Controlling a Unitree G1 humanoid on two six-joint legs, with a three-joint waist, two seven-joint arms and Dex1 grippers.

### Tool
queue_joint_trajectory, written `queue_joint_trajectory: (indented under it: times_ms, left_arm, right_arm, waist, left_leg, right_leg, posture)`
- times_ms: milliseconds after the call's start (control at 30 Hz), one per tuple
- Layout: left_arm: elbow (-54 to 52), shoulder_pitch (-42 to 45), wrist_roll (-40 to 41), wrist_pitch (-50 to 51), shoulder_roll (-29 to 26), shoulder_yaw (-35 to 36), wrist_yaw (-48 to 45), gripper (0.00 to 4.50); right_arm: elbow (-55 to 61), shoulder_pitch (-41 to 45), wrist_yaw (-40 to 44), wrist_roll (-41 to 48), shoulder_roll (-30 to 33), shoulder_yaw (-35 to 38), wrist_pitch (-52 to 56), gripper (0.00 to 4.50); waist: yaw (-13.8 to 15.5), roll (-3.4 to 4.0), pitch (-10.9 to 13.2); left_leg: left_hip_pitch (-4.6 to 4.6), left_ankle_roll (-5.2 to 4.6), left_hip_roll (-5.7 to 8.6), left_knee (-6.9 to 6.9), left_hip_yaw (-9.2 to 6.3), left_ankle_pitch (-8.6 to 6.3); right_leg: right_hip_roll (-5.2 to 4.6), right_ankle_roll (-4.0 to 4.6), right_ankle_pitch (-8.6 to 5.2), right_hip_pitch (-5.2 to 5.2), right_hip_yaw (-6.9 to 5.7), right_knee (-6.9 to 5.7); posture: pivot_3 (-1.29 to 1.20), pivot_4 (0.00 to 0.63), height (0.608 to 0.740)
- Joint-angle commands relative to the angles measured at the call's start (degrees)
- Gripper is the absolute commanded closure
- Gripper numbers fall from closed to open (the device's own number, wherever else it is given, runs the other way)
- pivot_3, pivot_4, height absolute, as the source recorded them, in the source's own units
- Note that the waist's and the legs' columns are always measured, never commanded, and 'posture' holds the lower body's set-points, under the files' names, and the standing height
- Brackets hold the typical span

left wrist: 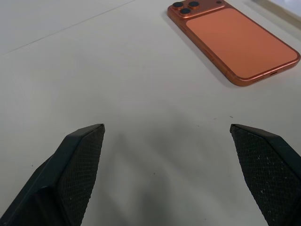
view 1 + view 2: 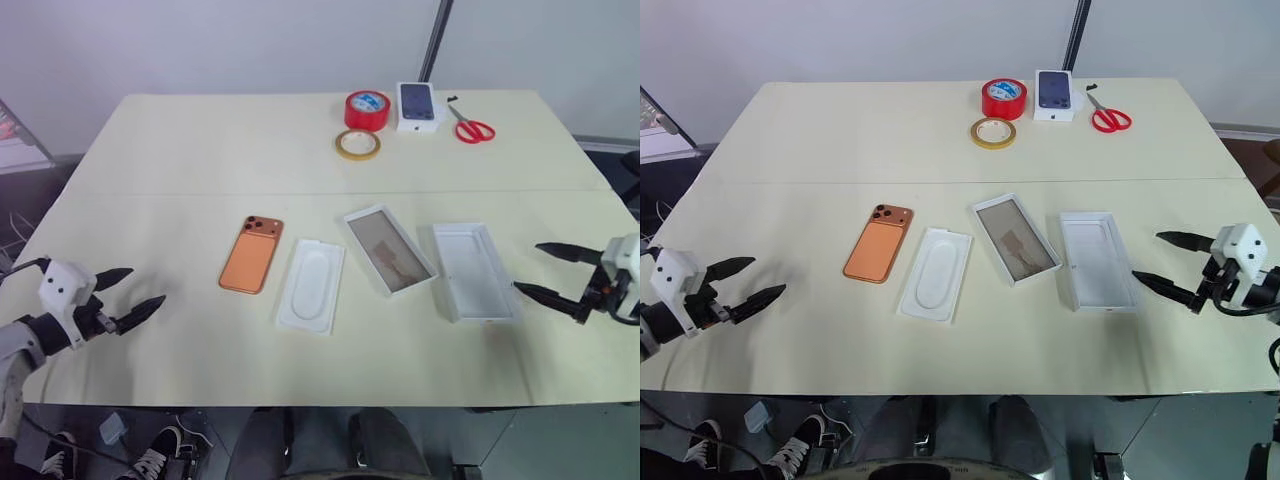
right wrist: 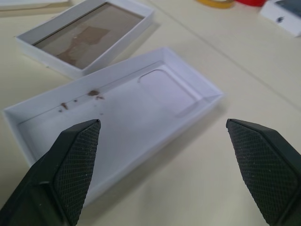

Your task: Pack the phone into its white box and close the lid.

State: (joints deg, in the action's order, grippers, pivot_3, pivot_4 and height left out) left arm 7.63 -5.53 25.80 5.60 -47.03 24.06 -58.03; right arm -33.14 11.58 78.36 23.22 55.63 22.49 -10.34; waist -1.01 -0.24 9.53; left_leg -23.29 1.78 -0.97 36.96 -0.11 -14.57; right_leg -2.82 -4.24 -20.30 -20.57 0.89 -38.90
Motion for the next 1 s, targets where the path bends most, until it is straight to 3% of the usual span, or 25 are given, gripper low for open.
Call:
queue_joint_trajectory:
  times_ms: [33, 300, 567, 1000]
  left_arm:
    - [-2.0, 1.6, 0.4, -2.5, -0.5, 1.7, -0.4, 0.02]
    - [-2.5, 3.8, -4.0, -4.7, -0.1, -1.4, 2.0, 0.02]
    - [-0.9, 5.1, -1.5, -7.0, 0.5, -0.5, -0.7, 0.02]
    - [-1.8, 7.9, -3.6, -6.7, 1.2, -2.6, 1.3, 0.02]
  right_arm:
    - [-0.9, 1.3, 0.3, 0.9, 1.4, 1.8, -0.9, 0.03]
    - [3.2, 1.2, 0.2, 2.3, 0.0, 0.8, 4.4, 0.03]
    - [3.7, 1.0, -6.0, -1.9, -1.3, 0.7, -2.1, 0.03]
    - [3.8, 0.9, -8.7, -2.8, -1.7, -0.9, -0.7, 0.03]
  waist:
    - [0.0, 0.00, 0.0]
    - [-0.2, 0.05, 0.0]
    - [0.0, 0.08, 0.0]
    - [-0.2, 0.08, 0.0]
  left_leg:
    - [0.00, 0.00, 0.00, 0.00, 0.00, 0.00]
    - [-0.03, 0.00, 0.01, -0.04, 0.02, 0.00]
    - [-0.03, 0.00, 0.01, -0.08, 0.02, 0.00]
    - [-0.02, -0.01, 0.03, -0.05, 0.04, 0.00]
  right_leg:
    - [0.00, 0.00, 0.00, 0.00, 0.00, 0.00]
    - [0.00, -0.19, 0.10, -0.01, 0.00, 0.09]
    - [0.00, -0.19, 0.10, 0.00, -0.01, 0.12]
    - [0.04, -0.23, 0.12, 0.03, -0.02, 0.11]
  posture:
    - [0.00, 0.150, 0.740]
    - [0.00, 0.150, 0.740]
    - [0.00, 0.150, 0.740]
    - [0.00, 0.150, 0.740]
